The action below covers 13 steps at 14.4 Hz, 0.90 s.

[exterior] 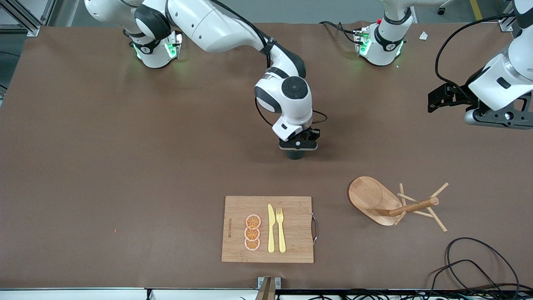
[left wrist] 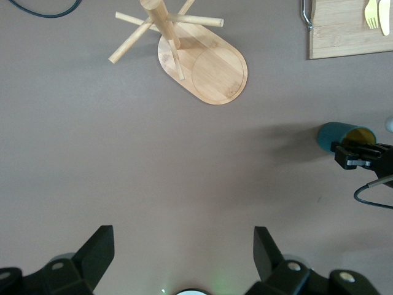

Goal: Pass cup and hang on rack
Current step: 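Set the mug down, release, and withdraw the right gripper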

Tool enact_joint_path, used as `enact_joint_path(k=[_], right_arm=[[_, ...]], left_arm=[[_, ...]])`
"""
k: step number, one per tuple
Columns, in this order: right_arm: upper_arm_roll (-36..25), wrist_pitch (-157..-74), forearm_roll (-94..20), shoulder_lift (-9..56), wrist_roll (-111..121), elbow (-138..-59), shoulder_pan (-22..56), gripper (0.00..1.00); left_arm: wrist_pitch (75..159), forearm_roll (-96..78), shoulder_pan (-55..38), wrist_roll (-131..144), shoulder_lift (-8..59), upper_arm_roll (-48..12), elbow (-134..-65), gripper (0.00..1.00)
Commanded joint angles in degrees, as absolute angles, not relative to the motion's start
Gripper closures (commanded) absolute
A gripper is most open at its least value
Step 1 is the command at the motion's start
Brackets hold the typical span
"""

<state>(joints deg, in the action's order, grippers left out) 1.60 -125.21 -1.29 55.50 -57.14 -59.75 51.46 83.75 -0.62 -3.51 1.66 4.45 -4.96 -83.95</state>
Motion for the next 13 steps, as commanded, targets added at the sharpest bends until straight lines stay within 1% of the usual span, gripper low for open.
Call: enact_joint_path(k=[1,2,4,5,7,8,10,13], right_arm=[[0.97,-124.28,-1.49,52.84,-58.18,-59.06,51.68,0.07],[0.97,-123.93,-1.67,51.52,-58.36,-59.06,51.33,0.00],[0.79,-123.05,-1.50,49.58,-58.80,-59.24,49.58,0.00],[0.79,-121.74,-1.41,47.40,-58.62,-59.24,47.31,0.00],[0.27,-119.19,-1.32,43.70,-56.36,-59.41,41.08,0.00],[0.26,-117.87,-1.49,41.94,-51.73,-59.76,37.56,0.00],[0.18,-111.74,-2.19,40.26,-40.92,-59.68,30.88,0.00],[0.09,-108.90,-1.93,38.41,-35.78,-59.68,22.27,0.00]], left_arm=[[83.41,0.61,-3.95,1.76,4.83,-5.01,-82.62,0.00],[83.41,0.96,-4.04,1.93,4.83,-5.10,-82.62,0.00],[83.41,0.97,-4.13,1.93,4.83,-5.19,-82.62,0.00],[83.41,0.97,-4.13,1.93,4.83,-5.27,-82.62,0.00],[84.11,0.88,-4.31,1.85,4.83,-5.27,-82.62,0.00],[84.37,0.79,-4.31,1.93,5.01,-5.27,-82.62,0.00],[84.38,0.97,-4.39,2.20,5.45,-5.71,-82.53,0.00],[84.55,2.54,-7.54,9.37,5.62,-7.03,-82.53,0.00]])
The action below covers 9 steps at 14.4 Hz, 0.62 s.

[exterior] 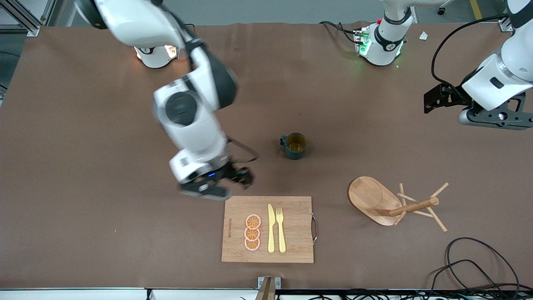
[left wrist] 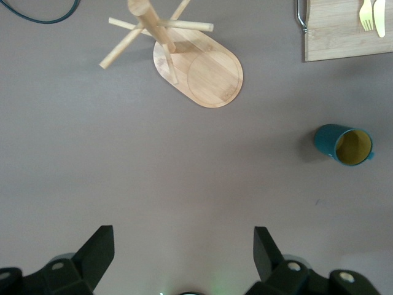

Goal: Pass cup and hang on rack
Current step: 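Set the mug down, release, and withdraw the right gripper, then move the left gripper over the mug handle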

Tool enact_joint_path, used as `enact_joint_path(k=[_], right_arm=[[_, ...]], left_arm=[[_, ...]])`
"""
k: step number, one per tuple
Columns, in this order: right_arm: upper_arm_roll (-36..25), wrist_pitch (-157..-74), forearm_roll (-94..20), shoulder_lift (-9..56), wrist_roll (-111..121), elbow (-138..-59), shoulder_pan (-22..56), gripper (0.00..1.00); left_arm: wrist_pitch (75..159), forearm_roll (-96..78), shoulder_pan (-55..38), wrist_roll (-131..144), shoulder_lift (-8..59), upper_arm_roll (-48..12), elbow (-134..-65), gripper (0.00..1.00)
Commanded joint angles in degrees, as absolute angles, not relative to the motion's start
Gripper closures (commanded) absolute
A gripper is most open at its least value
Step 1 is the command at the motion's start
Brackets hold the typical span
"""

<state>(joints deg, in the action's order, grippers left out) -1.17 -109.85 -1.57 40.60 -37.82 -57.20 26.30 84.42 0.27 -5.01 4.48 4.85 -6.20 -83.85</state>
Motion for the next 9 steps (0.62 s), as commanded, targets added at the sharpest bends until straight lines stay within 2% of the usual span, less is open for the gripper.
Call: enact_joint_path(k=[1,5,9], right_arm=[[0.09,-107.85,-1.41,37.89,-35.42,-59.76,19.54,0.00],[-0.09,-102.58,-0.10,34.29,-26.91,-60.29,10.48,0.00],[0.09,-100.90,-0.09,22.88,-17.16,-72.22,2.22,0.00]], left_arm=[[84.64,2.81,-9.56,14.02,5.97,-7.03,-82.44,0.00],[85.69,3.34,-17.64,32.82,7.29,-7.12,-82.44,0.00],[87.18,6.76,-26.69,48.38,9.40,-7.12,-82.44,0.00]])
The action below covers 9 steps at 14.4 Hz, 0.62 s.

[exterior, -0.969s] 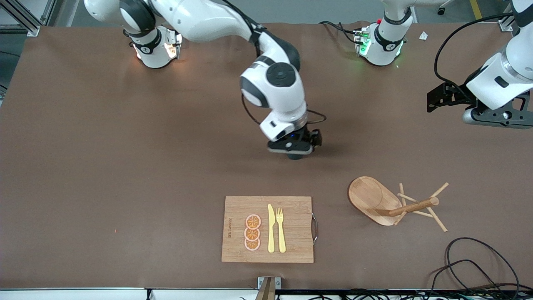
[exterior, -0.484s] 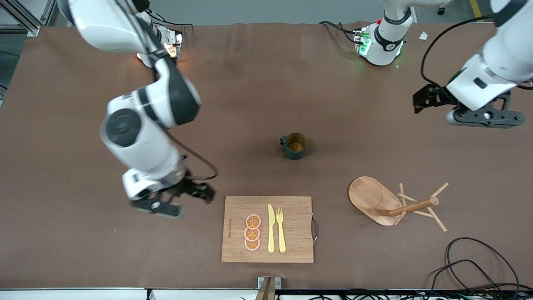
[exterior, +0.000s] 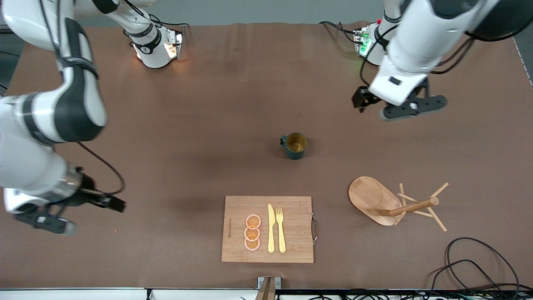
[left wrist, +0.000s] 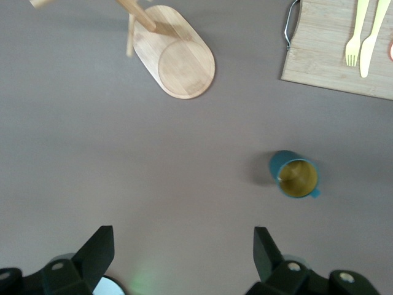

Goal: Pass cup and hang on rack
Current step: 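Move the left gripper over the mug handle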

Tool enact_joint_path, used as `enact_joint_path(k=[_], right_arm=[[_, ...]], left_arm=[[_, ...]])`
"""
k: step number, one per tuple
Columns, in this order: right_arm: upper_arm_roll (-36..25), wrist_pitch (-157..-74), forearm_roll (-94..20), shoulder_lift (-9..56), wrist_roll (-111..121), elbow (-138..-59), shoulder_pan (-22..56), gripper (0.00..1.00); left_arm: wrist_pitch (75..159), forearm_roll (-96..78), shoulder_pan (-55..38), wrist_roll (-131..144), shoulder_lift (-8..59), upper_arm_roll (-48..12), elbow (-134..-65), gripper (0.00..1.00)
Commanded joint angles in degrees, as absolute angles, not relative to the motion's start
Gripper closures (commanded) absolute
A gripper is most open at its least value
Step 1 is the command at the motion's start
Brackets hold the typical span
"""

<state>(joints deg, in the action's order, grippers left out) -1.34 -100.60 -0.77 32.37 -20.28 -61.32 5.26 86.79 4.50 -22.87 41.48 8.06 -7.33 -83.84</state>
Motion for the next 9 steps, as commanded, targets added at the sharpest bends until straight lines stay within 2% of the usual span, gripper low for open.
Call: enact_joint_path(k=[1,6,9], right_arm=[[0.09,-100.64,-0.17,20.24,-14.09,-74.77,0.46,0.00],[0.00,-98.88,-0.18,7.32,-7.65,-85.32,-3.08,0.00],[-0.26,-98.70,-0.18,1.16,-7.65,-90.16,-3.51,0.00]], left_arm=[[87.36,8.33,-29.42,54.34,9.93,-7.12,-82.53,0.00],[89.30,17.21,-42.61,84.85,16.77,-7.47,-82.53,0.00],[91.05,20.91,-47.28,92.62,23.97,-7.30,-77.81,0.00]])
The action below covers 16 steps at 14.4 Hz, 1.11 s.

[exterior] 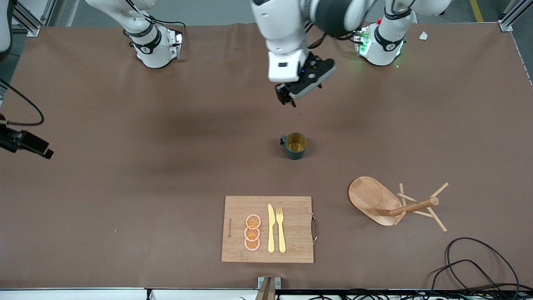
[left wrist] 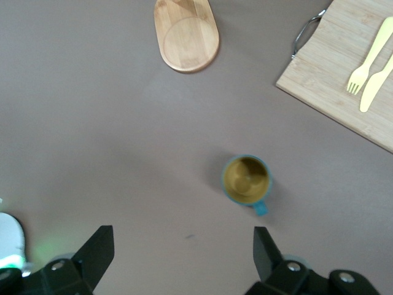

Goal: Pass cup and hang on rack
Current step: 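Move the left gripper over the mug handle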

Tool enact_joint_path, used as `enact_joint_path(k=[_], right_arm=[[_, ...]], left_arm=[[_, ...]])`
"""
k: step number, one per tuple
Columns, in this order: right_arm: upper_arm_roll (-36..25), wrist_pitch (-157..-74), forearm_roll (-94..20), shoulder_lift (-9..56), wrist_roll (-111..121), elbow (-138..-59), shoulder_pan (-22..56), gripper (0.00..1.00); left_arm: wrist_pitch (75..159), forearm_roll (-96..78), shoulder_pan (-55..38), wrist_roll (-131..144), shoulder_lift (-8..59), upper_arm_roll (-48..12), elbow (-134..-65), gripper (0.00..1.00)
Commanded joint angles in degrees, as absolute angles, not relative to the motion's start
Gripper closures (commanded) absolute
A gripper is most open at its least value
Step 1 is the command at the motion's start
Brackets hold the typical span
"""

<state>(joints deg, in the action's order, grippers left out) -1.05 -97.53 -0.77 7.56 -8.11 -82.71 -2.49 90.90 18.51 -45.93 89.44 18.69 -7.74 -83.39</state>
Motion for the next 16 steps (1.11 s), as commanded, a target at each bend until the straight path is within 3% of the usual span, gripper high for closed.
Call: enact_joint_path(k=[1,6,13,16], right_arm=[[-0.26,-98.61,-0.18,-1.29,-7.47,-92.00,-3.52,0.00],[-0.26,-92.03,-0.09,-1.76,-7.47,-89.30,-3.60,0.00],[-0.09,-89.21,-0.09,-2.02,-1.85,-88.95,-3.43,0.00],[-0.09,-89.47,0.09,-1.93,-1.50,-88.59,-3.34,0.00]], left_arm=[[91.05,21.00,-48.07,93.42,25.47,-7.29,-76.13,0.00],[95.87,27.33,-52.64,107.55,33.47,-6.77,-73.58,0.00],[97.91,40.23,-58.70,122.23,47.35,-6.15,-72.86,0.00],[97.56,41.40,-60.46,125.59,49.65,-6.15,-73.21,0.00]])
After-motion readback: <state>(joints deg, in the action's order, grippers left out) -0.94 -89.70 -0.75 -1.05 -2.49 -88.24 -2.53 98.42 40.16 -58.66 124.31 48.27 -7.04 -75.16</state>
